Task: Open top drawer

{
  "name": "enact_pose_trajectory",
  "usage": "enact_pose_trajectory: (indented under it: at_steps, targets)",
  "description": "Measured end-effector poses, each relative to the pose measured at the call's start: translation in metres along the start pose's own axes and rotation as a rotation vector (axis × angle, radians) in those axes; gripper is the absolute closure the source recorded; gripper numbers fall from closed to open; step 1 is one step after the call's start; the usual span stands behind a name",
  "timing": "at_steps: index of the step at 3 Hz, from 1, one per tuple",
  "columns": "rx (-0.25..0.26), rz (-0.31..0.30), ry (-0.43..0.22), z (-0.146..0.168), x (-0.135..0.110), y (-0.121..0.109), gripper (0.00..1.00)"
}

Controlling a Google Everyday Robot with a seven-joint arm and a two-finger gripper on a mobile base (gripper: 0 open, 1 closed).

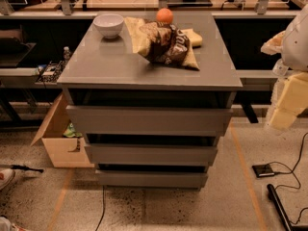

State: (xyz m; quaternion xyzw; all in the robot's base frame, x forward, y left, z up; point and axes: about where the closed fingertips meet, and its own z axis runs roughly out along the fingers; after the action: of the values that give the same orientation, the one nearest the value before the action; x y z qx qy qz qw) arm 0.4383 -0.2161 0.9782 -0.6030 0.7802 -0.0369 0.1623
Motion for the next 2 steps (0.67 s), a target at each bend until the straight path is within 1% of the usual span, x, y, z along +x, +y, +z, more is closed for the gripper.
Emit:
enact_pose_trajectory:
  at_steps: [1,2]
  targets:
    - [0.0,0.0,0.0,0.0,0.0,0.0,0.0]
    - [-0.042,-0.009,-0.006,0.028,0.002,0.009,0.0]
